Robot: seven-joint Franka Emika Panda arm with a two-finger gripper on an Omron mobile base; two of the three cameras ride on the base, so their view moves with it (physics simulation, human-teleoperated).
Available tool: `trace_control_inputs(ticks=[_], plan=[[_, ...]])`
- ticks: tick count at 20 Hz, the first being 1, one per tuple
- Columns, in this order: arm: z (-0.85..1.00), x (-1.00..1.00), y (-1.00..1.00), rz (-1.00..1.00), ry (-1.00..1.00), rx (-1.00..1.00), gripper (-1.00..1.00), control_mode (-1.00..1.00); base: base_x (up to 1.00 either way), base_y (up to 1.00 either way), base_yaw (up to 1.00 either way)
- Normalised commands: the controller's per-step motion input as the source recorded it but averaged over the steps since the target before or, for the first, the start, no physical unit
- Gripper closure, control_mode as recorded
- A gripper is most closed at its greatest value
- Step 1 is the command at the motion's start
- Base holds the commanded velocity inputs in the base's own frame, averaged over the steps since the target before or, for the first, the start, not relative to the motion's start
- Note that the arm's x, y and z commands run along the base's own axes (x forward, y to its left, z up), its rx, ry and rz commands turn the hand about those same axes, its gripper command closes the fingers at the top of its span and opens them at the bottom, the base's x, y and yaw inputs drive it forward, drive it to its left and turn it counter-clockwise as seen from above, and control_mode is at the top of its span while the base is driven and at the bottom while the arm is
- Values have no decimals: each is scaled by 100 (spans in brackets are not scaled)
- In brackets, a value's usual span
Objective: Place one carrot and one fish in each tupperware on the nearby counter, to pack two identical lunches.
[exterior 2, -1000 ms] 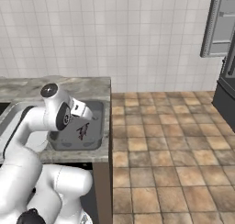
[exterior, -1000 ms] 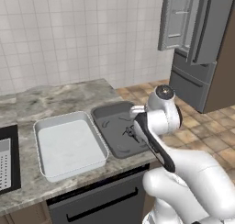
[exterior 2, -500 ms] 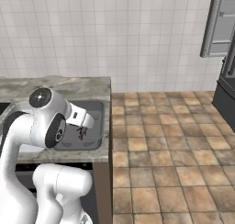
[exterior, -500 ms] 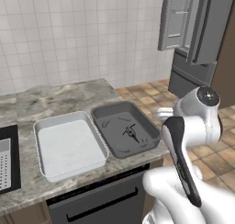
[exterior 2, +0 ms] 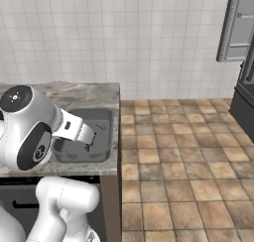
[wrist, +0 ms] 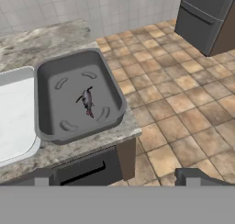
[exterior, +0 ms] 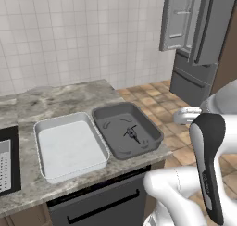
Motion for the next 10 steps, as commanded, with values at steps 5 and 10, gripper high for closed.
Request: trace_control_inputs(ticks=[5, 10], plan=[[0, 0, 0, 0, 0, 0, -100, 100, -84, -43, -1], [0, 0, 0, 0, 0, 0, -100, 100, -71, -100, -8]])
